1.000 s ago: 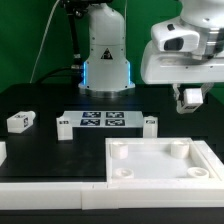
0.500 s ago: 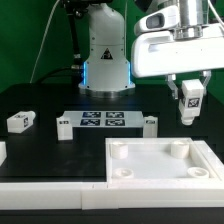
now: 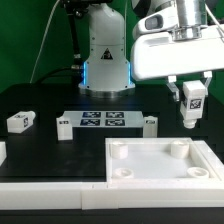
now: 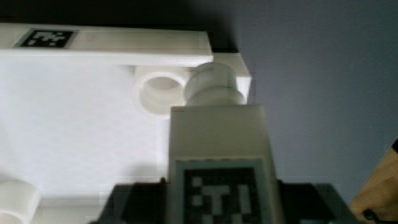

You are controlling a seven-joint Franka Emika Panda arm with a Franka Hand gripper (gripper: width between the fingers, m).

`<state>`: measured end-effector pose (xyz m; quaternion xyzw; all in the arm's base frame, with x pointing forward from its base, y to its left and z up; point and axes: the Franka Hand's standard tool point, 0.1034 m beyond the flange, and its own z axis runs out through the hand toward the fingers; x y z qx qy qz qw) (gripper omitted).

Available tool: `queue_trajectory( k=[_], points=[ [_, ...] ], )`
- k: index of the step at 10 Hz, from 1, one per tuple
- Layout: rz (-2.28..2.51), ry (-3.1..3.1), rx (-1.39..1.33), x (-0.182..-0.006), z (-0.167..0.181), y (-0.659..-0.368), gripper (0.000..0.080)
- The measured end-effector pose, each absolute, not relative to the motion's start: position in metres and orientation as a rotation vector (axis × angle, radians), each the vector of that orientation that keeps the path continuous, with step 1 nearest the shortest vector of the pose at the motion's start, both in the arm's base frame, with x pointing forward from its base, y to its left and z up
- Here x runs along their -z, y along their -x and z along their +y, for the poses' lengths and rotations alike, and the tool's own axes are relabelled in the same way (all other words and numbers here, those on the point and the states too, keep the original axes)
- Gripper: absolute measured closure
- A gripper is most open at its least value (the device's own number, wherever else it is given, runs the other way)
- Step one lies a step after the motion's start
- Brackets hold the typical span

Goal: Assemble one leg

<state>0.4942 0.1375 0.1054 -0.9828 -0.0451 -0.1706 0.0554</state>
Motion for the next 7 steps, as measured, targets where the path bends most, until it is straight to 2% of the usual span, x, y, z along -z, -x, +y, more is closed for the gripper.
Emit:
queue_trajectory(
  k=[1, 3, 7],
  points=[
    [-0.150, 2.984, 0.518, -0.105, 0.137, -0.494, 0.0509],
    [-0.273, 2.995, 0.541, -0.101, 0.124, -0.512, 0.0509],
    [-0.441, 2.997, 0.529, -0.105, 0.118, -0.577, 0.0509]
  ],
)
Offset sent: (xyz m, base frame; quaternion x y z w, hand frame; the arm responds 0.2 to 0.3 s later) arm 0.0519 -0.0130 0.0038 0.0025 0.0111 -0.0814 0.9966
